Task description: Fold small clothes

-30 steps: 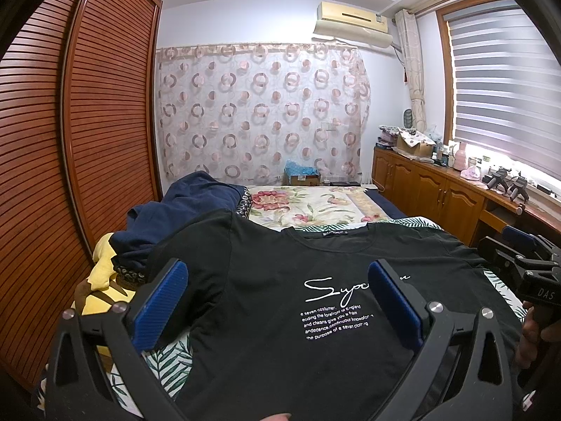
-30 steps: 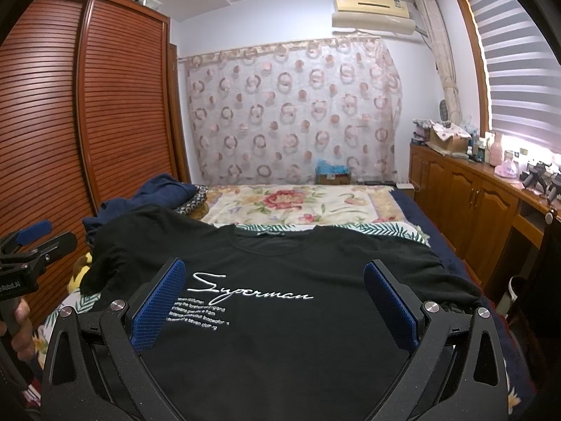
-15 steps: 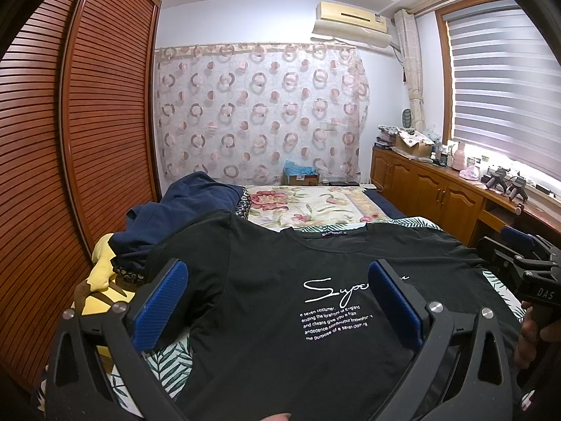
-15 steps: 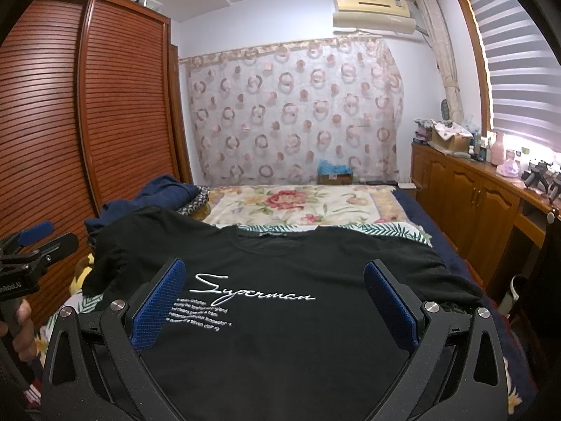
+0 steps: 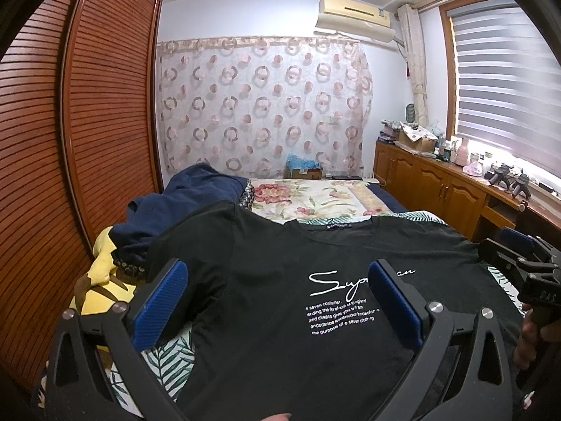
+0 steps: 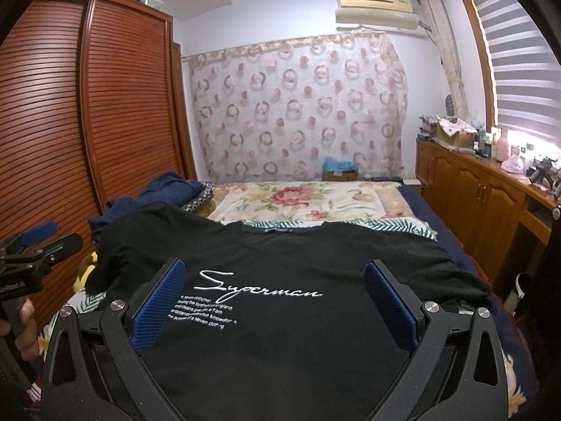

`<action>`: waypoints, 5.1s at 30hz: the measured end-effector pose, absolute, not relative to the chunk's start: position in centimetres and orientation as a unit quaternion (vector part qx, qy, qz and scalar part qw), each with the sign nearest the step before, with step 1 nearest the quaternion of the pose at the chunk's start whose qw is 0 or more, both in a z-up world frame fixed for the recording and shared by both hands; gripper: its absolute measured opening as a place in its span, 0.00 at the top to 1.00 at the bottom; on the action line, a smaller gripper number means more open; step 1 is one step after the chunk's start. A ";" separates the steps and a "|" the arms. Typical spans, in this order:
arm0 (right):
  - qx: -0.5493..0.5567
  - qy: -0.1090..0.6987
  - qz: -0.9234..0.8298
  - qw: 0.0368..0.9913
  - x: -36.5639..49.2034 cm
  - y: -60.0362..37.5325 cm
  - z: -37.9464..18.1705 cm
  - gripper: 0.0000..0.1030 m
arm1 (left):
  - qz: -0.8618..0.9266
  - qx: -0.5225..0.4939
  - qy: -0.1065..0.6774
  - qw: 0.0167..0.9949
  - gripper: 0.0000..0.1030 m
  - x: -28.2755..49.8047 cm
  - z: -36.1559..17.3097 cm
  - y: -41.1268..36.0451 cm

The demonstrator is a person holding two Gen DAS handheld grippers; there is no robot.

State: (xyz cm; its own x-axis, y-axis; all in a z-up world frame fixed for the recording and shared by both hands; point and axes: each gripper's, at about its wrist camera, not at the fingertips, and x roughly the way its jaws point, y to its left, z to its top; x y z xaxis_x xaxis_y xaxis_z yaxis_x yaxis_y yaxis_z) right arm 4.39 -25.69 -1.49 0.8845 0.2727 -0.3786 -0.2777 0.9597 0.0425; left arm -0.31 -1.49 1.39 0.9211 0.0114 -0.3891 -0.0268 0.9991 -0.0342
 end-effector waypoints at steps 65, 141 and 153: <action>-0.046 0.317 0.237 0.917 8.7 -21.2 -10.1 0.00 | -0.040 -0.088 0.329 0.939 1.00 7.0 -7.2 16.0; -0.133 0.345 0.344 0.863 16.1 -12.1 -8.1 0.73 | -0.065 -0.004 0.418 0.906 0.49 8.8 -10.8 8.8; -0.166 0.389 0.387 0.820 15.8 -7.9 -11.7 0.64 | -0.065 -0.004 0.418 0.906 0.49 8.8 -10.8 8.7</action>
State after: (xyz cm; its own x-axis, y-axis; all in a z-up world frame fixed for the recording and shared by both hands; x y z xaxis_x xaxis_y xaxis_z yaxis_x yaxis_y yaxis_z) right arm 15.81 -7.90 -11.71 0.3984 0.5056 -0.7653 -0.7632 0.6455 0.0291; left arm 8.80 8.74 -10.81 0.6426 -0.1201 -0.7568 0.1138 0.9916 -0.0607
